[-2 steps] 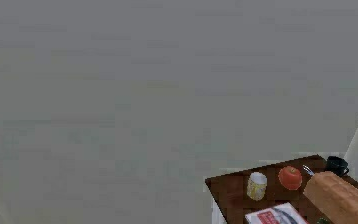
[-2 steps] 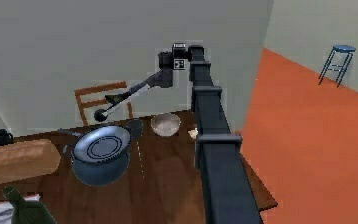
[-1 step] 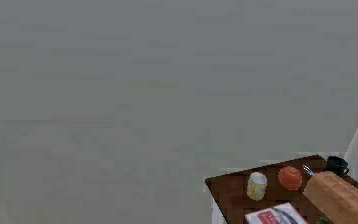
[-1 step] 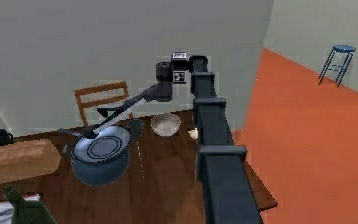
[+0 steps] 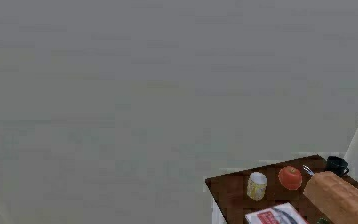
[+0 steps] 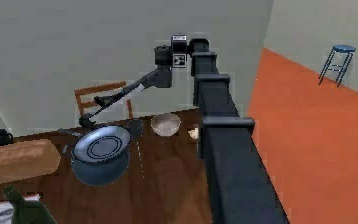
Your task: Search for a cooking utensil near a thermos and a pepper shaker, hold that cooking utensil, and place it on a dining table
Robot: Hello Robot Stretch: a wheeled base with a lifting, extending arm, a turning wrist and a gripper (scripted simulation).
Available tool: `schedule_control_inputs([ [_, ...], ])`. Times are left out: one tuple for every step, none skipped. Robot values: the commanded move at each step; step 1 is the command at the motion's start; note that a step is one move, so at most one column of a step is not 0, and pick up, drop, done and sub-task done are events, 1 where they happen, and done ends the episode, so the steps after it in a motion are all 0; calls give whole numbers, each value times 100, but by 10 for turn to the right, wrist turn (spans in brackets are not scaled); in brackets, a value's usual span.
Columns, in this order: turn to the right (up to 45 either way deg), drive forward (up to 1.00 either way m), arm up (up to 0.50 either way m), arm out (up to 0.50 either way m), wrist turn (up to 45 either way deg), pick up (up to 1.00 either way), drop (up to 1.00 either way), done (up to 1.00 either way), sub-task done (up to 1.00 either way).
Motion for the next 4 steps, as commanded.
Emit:
schedule_control_inputs([
  [0,0,0,0,-390,0,0,0,0],
  [0,0,0,-36,0,0,0,0,0],
  [-180,0,0,0,0,0,0,0,0],
  [0,0,0,30,0,0,0,0,0],
])
